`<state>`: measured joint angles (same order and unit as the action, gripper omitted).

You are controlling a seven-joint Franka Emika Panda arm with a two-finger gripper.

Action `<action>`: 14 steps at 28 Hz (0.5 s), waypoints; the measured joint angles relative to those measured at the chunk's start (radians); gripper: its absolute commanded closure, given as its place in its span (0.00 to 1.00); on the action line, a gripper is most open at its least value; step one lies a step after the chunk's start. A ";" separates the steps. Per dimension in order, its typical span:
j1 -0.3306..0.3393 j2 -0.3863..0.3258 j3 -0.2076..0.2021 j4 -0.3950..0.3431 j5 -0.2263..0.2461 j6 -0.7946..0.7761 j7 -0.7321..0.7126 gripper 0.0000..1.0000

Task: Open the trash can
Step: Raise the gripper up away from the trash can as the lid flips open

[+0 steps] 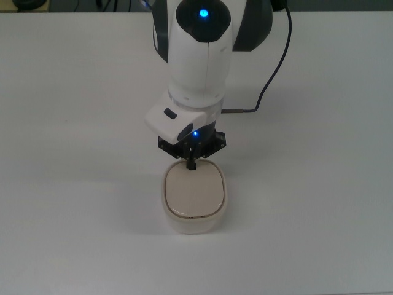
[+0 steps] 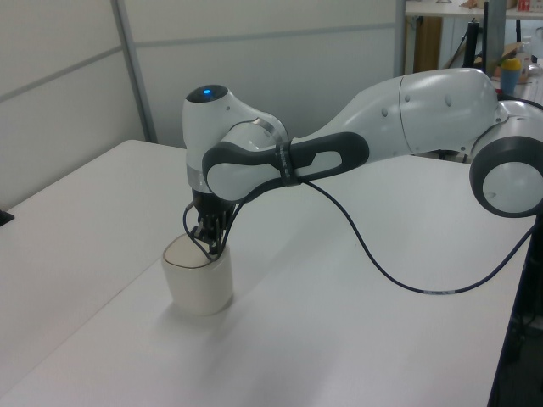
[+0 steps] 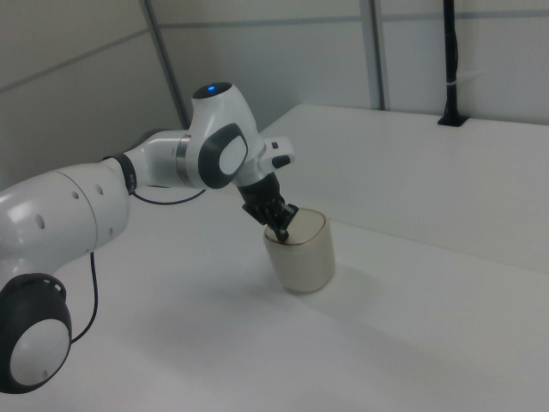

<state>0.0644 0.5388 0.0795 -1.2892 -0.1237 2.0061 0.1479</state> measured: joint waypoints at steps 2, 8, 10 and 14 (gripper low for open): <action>0.000 -0.019 -0.001 0.009 0.000 0.000 0.021 0.79; -0.008 -0.121 -0.013 0.018 0.037 -0.092 0.034 0.00; -0.017 -0.160 -0.018 0.019 0.043 -0.150 0.034 0.00; -0.031 -0.207 -0.021 0.018 0.045 -0.231 0.034 0.00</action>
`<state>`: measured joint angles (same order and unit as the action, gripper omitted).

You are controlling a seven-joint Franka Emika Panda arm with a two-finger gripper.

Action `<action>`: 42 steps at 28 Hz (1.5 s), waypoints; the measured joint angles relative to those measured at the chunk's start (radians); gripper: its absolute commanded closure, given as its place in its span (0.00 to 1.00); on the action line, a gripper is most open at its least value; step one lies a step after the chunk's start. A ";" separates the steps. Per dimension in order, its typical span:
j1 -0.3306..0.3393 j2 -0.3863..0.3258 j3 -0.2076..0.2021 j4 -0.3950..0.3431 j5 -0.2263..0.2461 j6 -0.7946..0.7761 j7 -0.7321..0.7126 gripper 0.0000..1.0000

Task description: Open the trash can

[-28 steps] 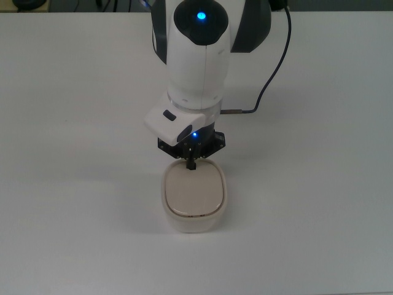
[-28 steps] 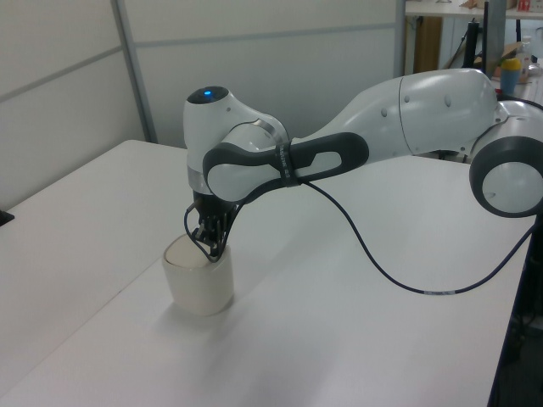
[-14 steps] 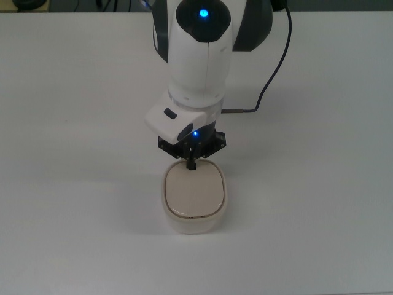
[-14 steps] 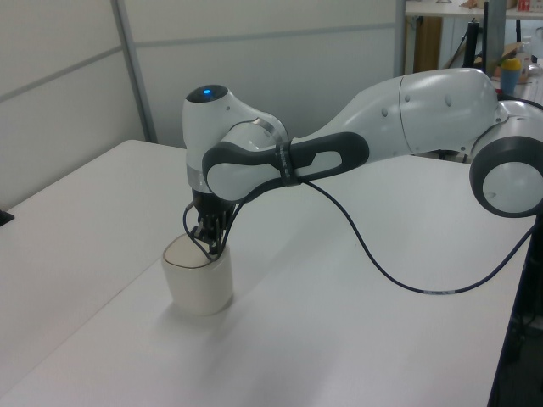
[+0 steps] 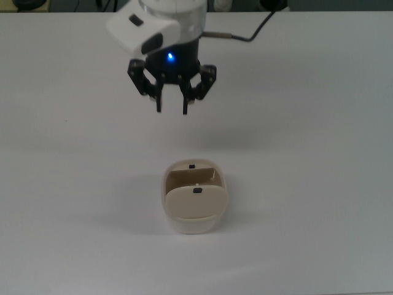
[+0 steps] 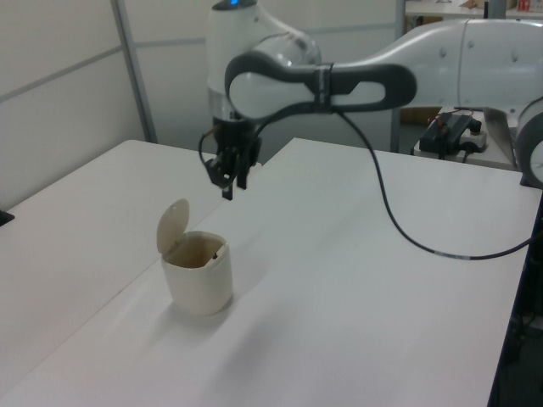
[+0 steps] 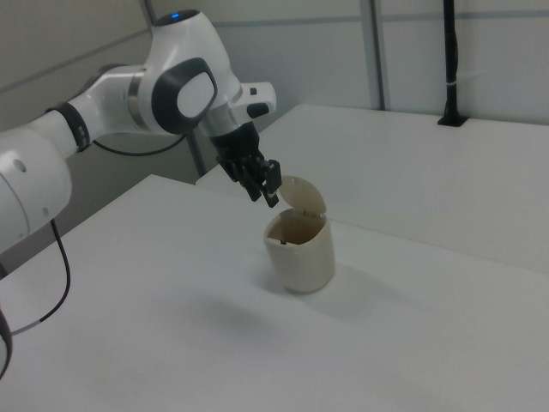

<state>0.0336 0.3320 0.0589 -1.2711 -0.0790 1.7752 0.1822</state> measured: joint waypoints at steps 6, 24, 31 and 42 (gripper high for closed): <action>-0.003 -0.036 -0.006 -0.001 0.000 -0.095 -0.005 0.00; -0.003 -0.082 -0.050 -0.004 0.000 -0.237 -0.115 0.00; -0.003 -0.082 -0.050 -0.009 0.000 -0.237 -0.115 0.00; -0.003 -0.082 -0.050 -0.018 0.000 -0.237 -0.116 0.00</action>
